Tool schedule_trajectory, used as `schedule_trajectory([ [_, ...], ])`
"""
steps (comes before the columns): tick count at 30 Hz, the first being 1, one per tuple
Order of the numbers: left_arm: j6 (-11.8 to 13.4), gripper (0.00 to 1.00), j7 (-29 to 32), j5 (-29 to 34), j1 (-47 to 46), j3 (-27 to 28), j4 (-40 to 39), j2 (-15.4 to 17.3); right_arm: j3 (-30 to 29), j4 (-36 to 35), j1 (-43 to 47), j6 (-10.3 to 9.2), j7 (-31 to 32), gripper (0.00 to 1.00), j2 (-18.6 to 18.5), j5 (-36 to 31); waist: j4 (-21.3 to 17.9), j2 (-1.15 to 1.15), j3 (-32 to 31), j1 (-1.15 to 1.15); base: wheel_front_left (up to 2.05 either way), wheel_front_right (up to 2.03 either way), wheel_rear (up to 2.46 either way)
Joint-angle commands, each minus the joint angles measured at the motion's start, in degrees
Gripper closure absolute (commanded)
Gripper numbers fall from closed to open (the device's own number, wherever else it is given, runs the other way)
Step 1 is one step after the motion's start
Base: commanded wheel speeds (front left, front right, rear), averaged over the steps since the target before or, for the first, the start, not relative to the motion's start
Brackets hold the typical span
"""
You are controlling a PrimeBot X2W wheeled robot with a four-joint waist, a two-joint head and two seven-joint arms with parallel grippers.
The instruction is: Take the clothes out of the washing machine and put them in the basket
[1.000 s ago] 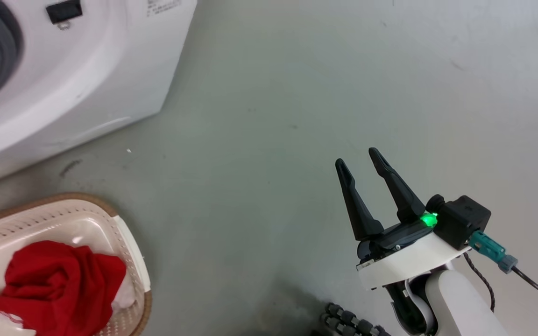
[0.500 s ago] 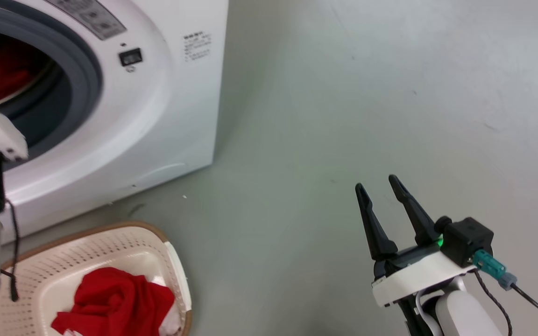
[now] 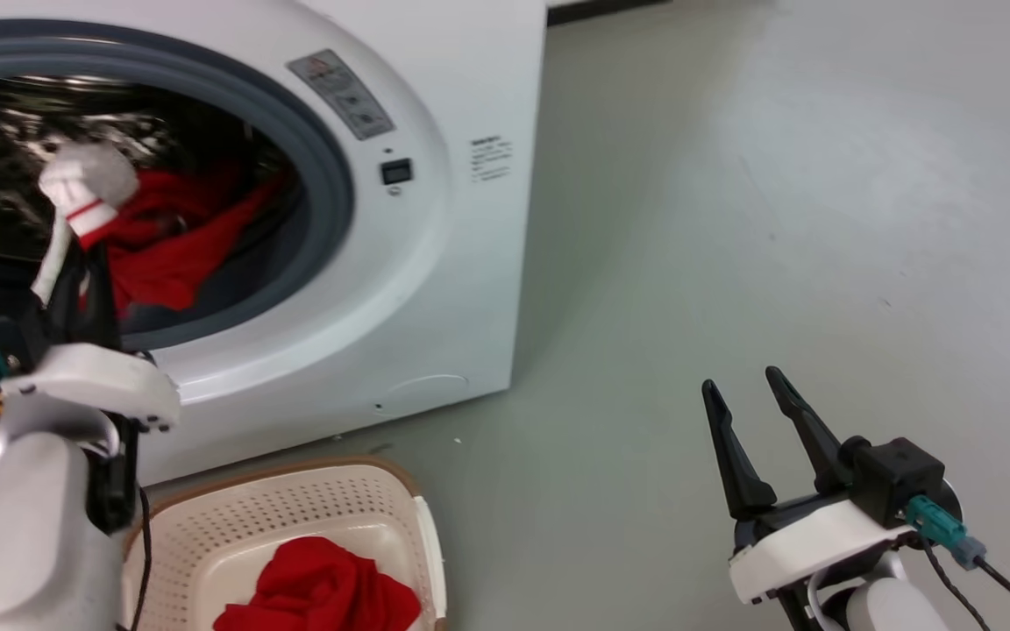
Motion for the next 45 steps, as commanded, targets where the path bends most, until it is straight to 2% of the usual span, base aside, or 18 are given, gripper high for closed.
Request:
schedule_trajectory([
  [1, 0.48, 1.0, -0.24, -0.09, 2.38, -0.28, -2.17, -0.88, -0.66, -0.79, 1.51, -0.04, 0.57, 0.0, 0.03, -0.57, 3.4, 0.0, -3.0, 0.02, 0.0, 0.0, 0.0],
  [5, 1.59, 1.0, 1.26, -0.17, 6.83, -0.93, -7.88, -1.6, -1.47, -2.03, 2.53, -0.04, 1.68, 0.0, 0.03, -1.39, 5.55, 0.0, -4.44, 0.02, 0.0, 0.0, 0.0],
  [16, 7.8, 1.0, 5.87, 0.57, 21.54, -1.94, -30.83, -4.19, -3.64, -4.69, 5.33, -0.04, 4.36, 0.0, 0.04, -2.65, 11.42, 0.0, -6.89, 0.02, 0.0, 0.0, 0.0],
  [28, 12.11, 1.0, 10.83, 1.3, 32.9, -4.33, -45.36, -6.02, -4.51, -6.74, 5.7, -0.04, 5.39, 0.0, 0.04, -3.61, 15.08, 0.0, -5.71, 0.02, 0.0, 0.0, 0.0],
  [32, 12.55, 1.0, 11.35, 0.48, 35.97, -5.41, -45.04, -7.02, -4.68, -7.14, 5.35, -0.04, 5.55, 0.0, 0.04, -3.7, 15.63, 0.0, -4.7, 0.02, 0.0, 0.0, 0.0],
  [35, 11.79, 1.0, 10.71, -0.73, 37.06, -6.68, -42.29, -8.3, -4.73, -7.51, 4.63, -0.04, 5.61, 0.0, 0.03, -3.69, 15.9, 0.0, -3.74, 0.02, 0.0, 0.0, 0.0],
  [45, 7.92, 1.0, 3.48, -4.92, 31.35, -6.27, -22.97, -11.35, -3.99, -9.14, 1.32, -0.04, 6.25, 0.0, 0.04, -4.38, 13.75, 0.0, 2.72, 0.02, 0.0, 0.0, 0.0],
])
